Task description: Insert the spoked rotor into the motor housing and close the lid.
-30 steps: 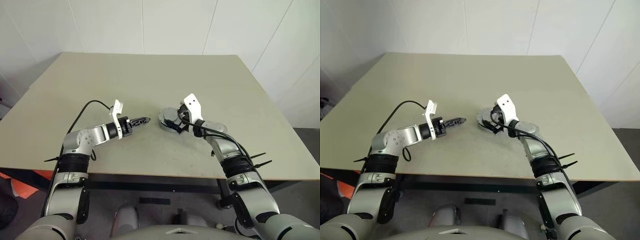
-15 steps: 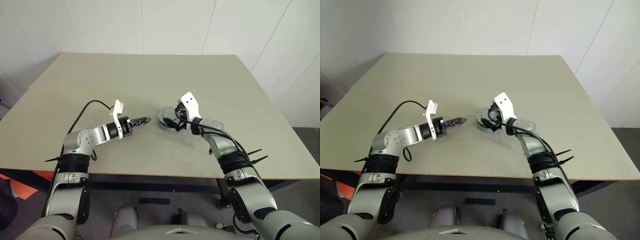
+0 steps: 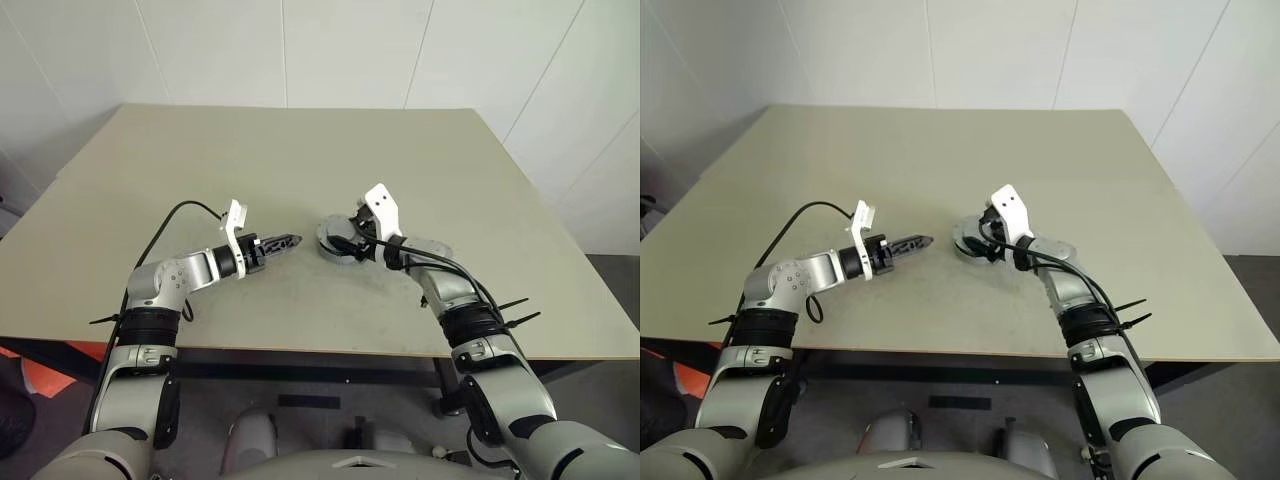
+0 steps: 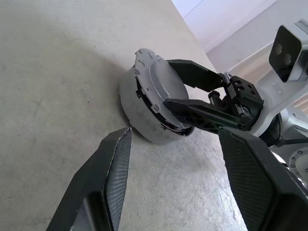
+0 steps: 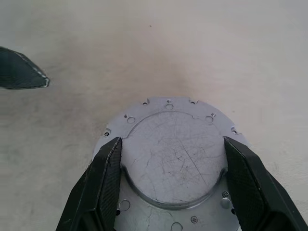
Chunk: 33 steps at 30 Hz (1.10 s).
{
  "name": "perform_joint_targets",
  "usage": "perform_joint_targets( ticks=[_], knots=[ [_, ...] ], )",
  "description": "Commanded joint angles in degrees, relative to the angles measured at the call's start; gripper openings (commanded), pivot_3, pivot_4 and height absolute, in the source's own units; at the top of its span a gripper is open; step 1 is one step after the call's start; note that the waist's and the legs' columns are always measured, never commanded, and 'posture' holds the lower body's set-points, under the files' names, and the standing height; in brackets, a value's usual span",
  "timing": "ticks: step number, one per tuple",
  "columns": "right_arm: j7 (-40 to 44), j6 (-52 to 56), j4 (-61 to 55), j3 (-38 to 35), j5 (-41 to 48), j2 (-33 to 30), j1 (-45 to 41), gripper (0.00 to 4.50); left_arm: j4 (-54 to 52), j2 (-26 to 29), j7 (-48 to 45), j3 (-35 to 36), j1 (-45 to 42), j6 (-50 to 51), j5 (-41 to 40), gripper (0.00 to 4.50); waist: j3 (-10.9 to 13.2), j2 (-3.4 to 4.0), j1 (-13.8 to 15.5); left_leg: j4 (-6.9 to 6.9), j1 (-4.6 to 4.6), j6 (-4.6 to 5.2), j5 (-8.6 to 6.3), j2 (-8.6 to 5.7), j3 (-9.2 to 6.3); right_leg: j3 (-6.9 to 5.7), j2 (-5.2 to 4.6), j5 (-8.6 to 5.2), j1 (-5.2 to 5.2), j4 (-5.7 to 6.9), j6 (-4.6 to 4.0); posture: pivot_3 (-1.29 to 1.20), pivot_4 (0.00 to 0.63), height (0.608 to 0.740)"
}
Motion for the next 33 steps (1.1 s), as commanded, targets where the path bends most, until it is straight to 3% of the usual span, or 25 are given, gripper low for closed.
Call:
perform_joint_targets(
  ticks=[1,15,33],
  knots=[
    [4.55,-0.39,-4.0,0.48,1.81,-1.19,0.96,3.11,-1.5,0.28,-0.49,0.3,-0.8,-0.12,-0.53,3.03,0.0,0.0,-0.01,0.0,-0.05,0.02,-0.01,-0.01,0.0,0.0,0.0,0.01,-0.04,0.0,0.01,0.0,0.0,0.74],
    [-0.96,-1.3,-2.81,0.46,-1.17,-0.04,0.28,3.11,-2.07,0.56,-0.55,0.31,-0.49,0.23,-0.59,3.03,0.0,0.0,-0.1,-0.01,-0.22,0.01,0.0,0.01,0.01,0.0,0.0,0.01,-0.26,0.04,0.0,0.0,0.0,0.74],
    [0.03,-4.58,-0.24,4.41,-4.79,-1.45,2.65,3.11,-2.62,0.22,-0.27,0.26,-0.19,0.43,-0.71,3.03,-0.01,0.0,-0.04,0.03,-0.2,-0.01,0.02,0.0,0.01,0.01,0.0,0.05,-0.23,0.06,-0.04,0.0,0.0,0.74]
  ],
)
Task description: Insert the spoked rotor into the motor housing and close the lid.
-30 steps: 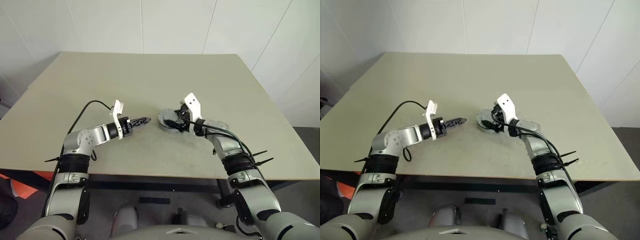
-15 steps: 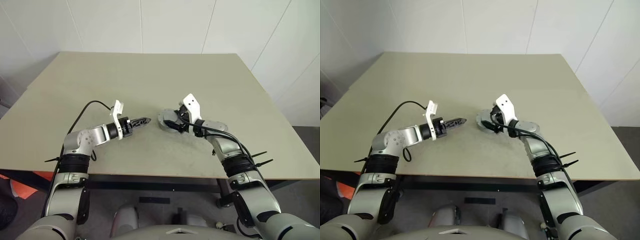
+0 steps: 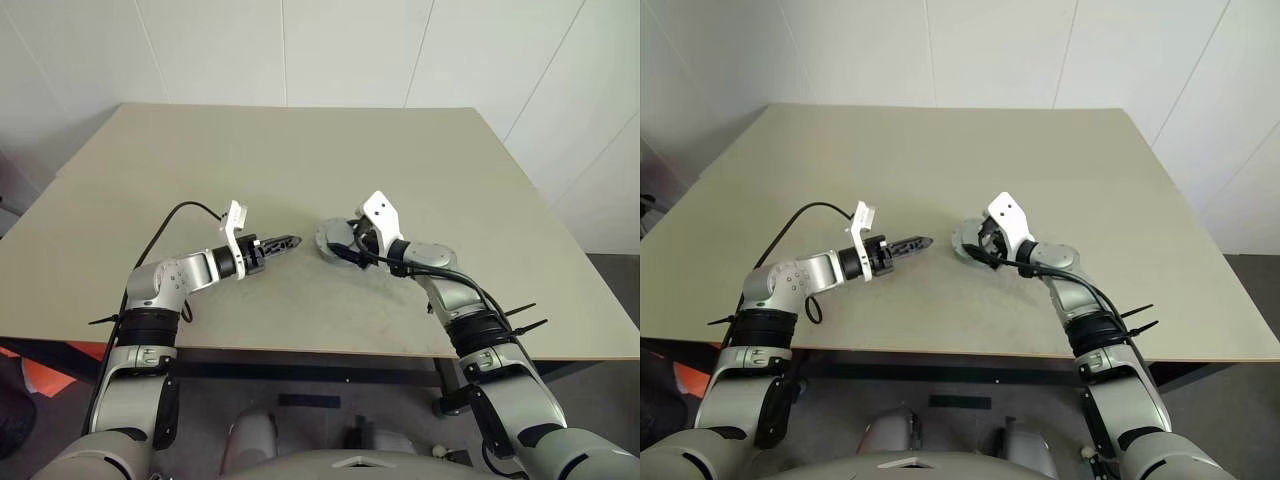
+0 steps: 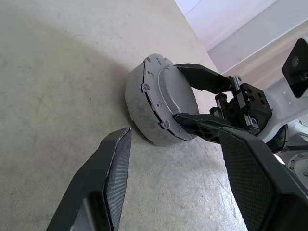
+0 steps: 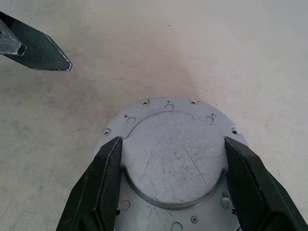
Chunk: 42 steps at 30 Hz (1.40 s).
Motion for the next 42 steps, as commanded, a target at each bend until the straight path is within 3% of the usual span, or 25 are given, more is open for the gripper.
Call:
perform_joint_targets(
  ticks=[1,13,25,31,42],
  knots=[
    [-0.36,0.76,2.23,1.33,-1.57,0.19,0.35,3.11,-2.43,0.1,-0.2,0.28,-0.38,-0.04,-0.71,3.03,0.0,0.0,-0.02,0.0,0.01,0.0,0.0,0.0,0.0,0.0,0.0,0.0,0.0,0.0,0.0,0.0,0.0,0.74],
    [2.66,4.88,7.05,-0.16,-0.01,-1.07,-1.21,3.11,-2.87,0.15,0.04,0.39,-0.29,0.29,-0.83,3.03,-0.01,0.01,0.13,-0.02,0.7,-0.01,0.0,0.01,0.01,0.01,-0.01,-0.16,0.66,-0.06,-0.25,0.0,0.0,0.74],
    [9.17,8.94,0.63,2.75,0.72,-3.53,1.49,3.11,-2.91,-0.14,0.48,0.42,-0.37,0.53,-0.8,3.03,-0.02,0.0,0.26,-0.09,0.72,0.07,-0.05,-0.01,0.01,0.01,-0.02,-0.16,0.7,-0.12,-0.26,0.0,0.0,0.74],
    [2.83,6.89,2.69,-0.9,1.02,-1.07,-0.67,3.11,-2.73,-0.26,0.64,0.45,-0.49,0.35,-0.79,3.03,-0.01,0.01,0.03,-0.12,0.79,0.03,-0.03,0.01,0.03,0.02,-0.02,-0.17,0.71,-0.12,-0.26,0.0,0.0,0.74],
    [-1.4,3.5,4.28,-3.64,1.73,0.48,-1.56,3.11,-2.45,-0.45,0.72,0.51,-0.5,0.12,-0.68,3.03,-0.01,0.01,-0.07,-0.12,0.94,-0.06,0.03,0.04,0.05,0.1,-0.01,-0.12,0.74,-0.06,-0.22,0.0,0.0,0.74]
  ],
)
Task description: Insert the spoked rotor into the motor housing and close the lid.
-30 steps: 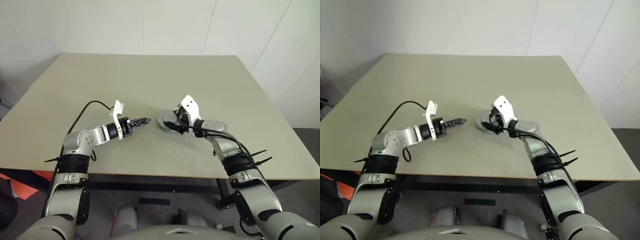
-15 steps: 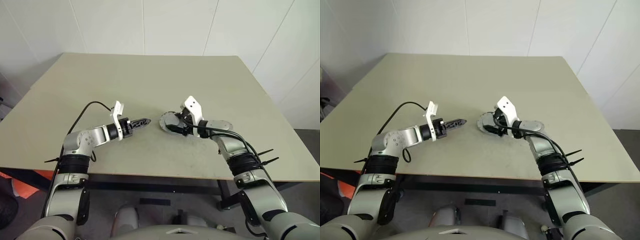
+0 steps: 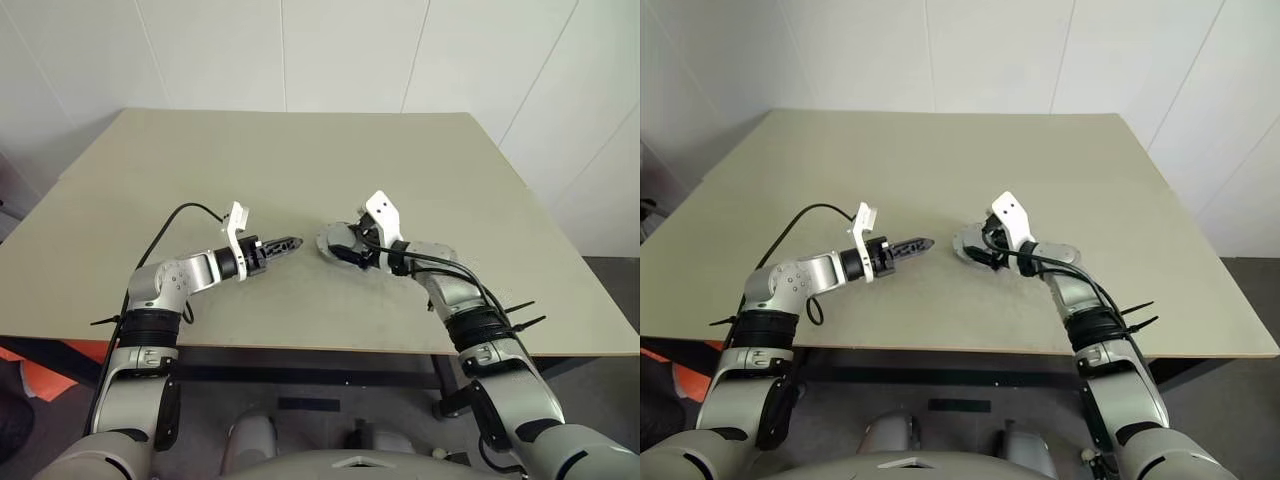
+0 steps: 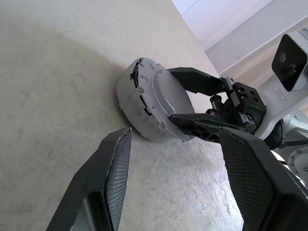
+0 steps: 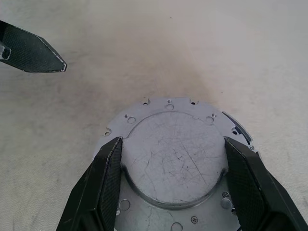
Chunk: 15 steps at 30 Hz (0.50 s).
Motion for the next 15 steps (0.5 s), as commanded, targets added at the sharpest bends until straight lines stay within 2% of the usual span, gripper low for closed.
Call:
perform_joint_targets(
  ticks=[1,9,15],
  knots=[
    [-2.35,-0.41,1.49,-1.93,0.14,-0.16,-0.14,3.11,-1.9,0.04,-0.23,0.48,-0.74,-0.66,-0.58,3.03,0.0,0.0,0.01,0.0,0.0,0.0,0.0,0.0,0.0,0.0,0.0,0.01,-0.01,0.0,0.01,0.0,0.0,0.74],
    [1.55,2.16,-2.75,-3.7,5.77,0.68,0.21,3.11,-1.32,0.23,-0.65,0.27,-1.12,-1.08,-0.3,3.03,0.01,0.02,0.08,-0.01,-0.22,0.01,0.01,-0.02,0.02,0.01,0.0,0.04,-0.17,-0.04,0.01,0.0,0.0,0.74],
    [-0.82,-2.86,-1.04,-1.36,1.36,0.13,0.44,3.11,-1.42,0.23,-0.73,0.17,-1.05,-1.13,-0.27,3.03,0.01,0.02,-0.08,0.0,-0.9,-0.01,0.03,-0.04,0.01,0.01,0.02,0.17,-0.79,-0.02,0.19,0.0,0.0,0.74]
  ],
)
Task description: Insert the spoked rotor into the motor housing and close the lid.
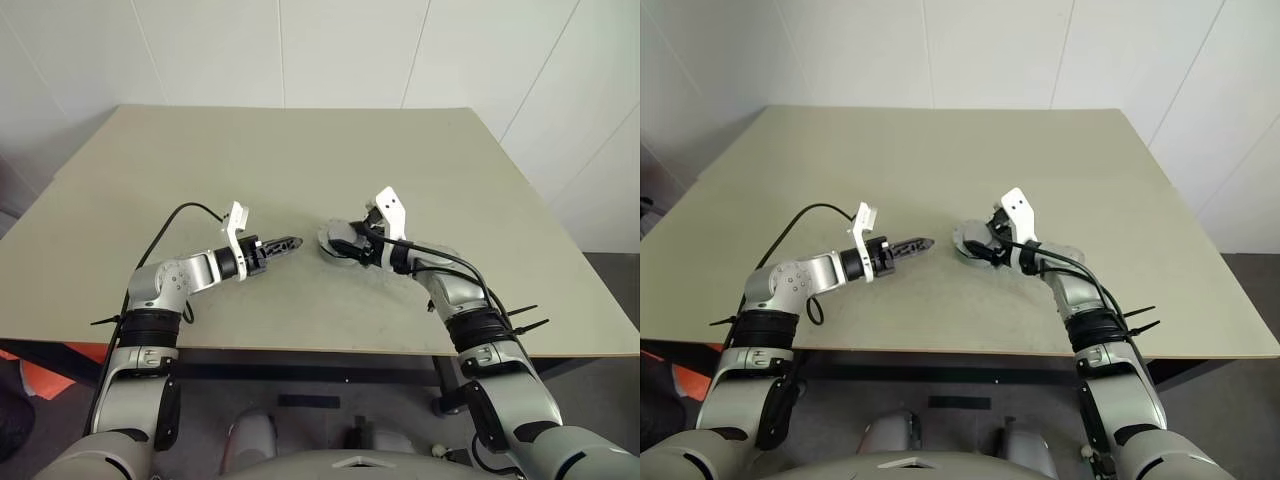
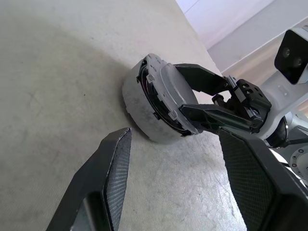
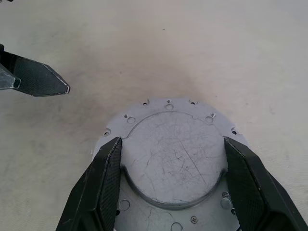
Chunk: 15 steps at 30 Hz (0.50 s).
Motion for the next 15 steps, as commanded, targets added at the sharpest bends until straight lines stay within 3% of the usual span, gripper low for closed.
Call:
perform_joint_targets(
  ticks=[1,15],
  knots=[
    [-0.92,-3.23,-0.54,1.43,-2.41,-0.38,0.22,3.11,-1.5,0.22,-0.67,0.18,-1.0,-0.88,-0.34,3.03,0.0,0.0,-0.01,0.0,-0.07,0.0,0.0,0.0,0.0,0.0,0.0,0.02,-0.08,0.01,0.02,0.0,0.0,0.74],
    [3.01,-2.78,0.72,3.1,-3.46,-2.36,1.12,3.11,-2.03,0.41,-0.78,-0.05,-0.62,-0.7,-0.36,3.03,0.0,0.0,0.14,0.02,-0.07,-0.02,0.01,-0.01,0.0,0.0,-0.01,-0.11,-0.05,-0.01,-0.19,0.0,0.0,0.74]
  ],
)
